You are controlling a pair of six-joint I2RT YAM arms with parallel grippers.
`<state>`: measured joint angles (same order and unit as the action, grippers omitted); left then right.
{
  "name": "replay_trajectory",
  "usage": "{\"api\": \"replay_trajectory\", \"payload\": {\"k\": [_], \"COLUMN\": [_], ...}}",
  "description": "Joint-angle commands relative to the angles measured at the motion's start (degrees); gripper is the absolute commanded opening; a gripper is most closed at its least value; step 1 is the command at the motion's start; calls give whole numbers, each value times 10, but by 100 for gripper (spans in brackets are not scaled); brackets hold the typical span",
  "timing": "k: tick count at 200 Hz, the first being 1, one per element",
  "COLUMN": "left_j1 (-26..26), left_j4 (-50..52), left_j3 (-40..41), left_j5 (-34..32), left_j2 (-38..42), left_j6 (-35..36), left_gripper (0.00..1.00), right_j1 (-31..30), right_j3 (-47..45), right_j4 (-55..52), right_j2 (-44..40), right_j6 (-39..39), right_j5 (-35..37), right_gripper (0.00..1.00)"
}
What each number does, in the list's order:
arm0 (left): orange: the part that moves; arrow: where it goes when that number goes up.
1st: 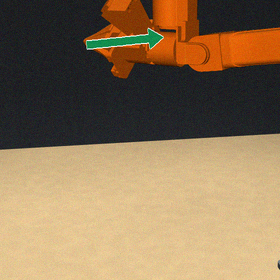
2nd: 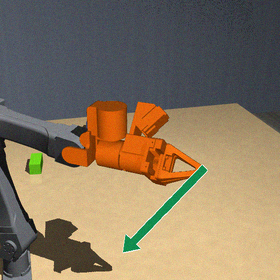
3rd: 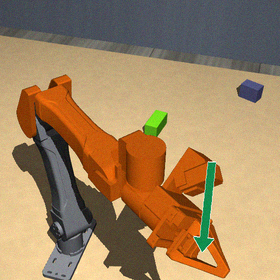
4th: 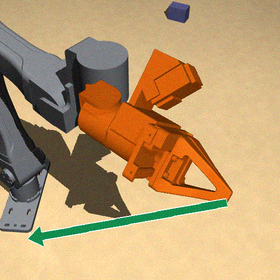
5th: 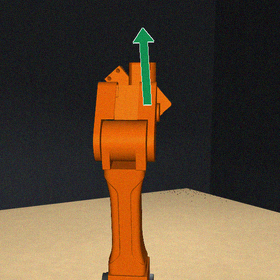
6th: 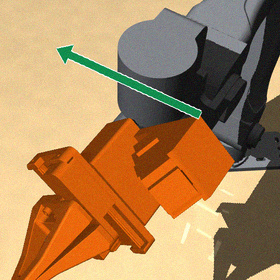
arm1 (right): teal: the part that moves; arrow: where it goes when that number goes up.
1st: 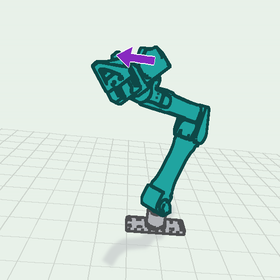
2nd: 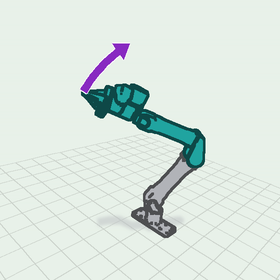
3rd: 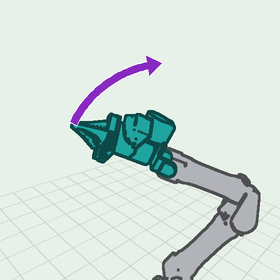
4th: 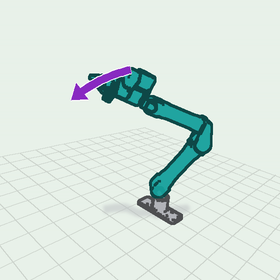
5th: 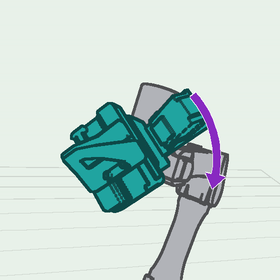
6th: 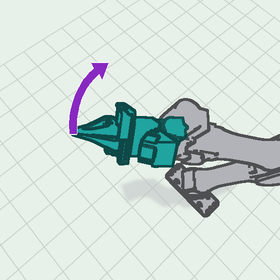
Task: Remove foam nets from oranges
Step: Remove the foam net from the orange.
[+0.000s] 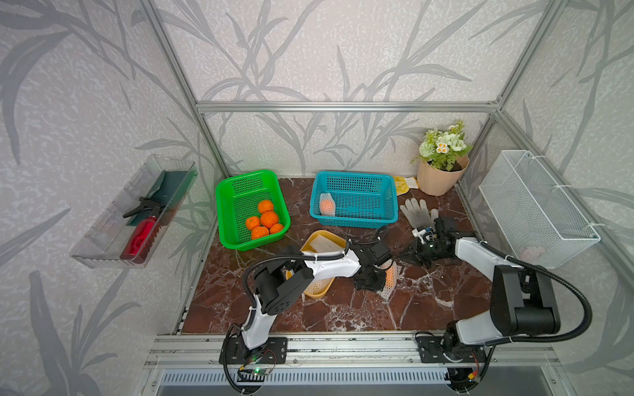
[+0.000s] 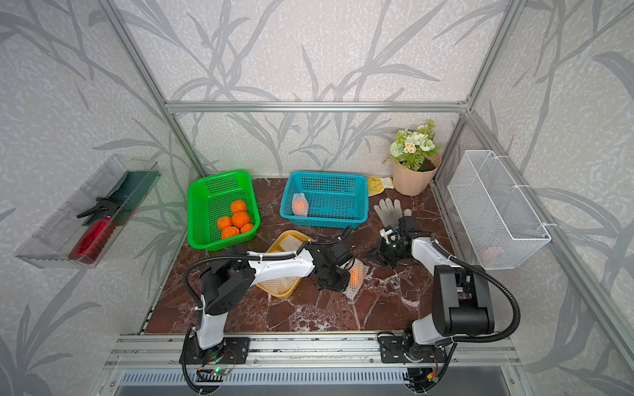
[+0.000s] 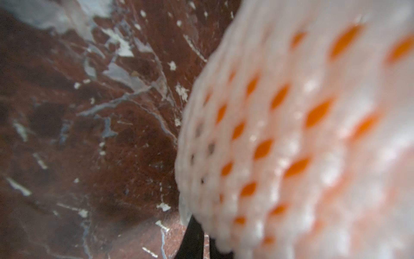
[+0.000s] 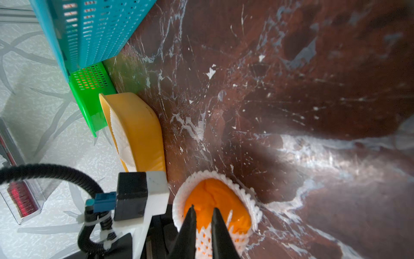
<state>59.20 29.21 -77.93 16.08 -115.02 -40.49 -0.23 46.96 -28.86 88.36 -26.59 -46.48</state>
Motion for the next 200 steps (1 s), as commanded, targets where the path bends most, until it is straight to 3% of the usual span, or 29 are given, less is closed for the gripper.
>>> {"api": "replay_trajectory", "payload": {"k": [1, 102, 162, 200], "left_j1": [-2, -19, -35, -36], "left_j4": [34, 79, 94, 97], "left_j3": [-16, -36, -55, -62], "left_j5": [-29, -63, -69, -65], "left_j2": [-19, -37, -44, -48], "left_j6": [19, 62, 80, 85], "left_gripper": [10, 9, 8, 8], "right_j1": [-12, -22, -62, -62], "right_j3": [13, -15, -74, -97], "right_j4": [3, -35, -77, -72], "right_j2": [27, -6, -83, -85], "right_j6": [14, 52, 14, 4], "right_j5": [-16, -75, -37, -33], "right_gripper": [16, 18, 21, 26]}}
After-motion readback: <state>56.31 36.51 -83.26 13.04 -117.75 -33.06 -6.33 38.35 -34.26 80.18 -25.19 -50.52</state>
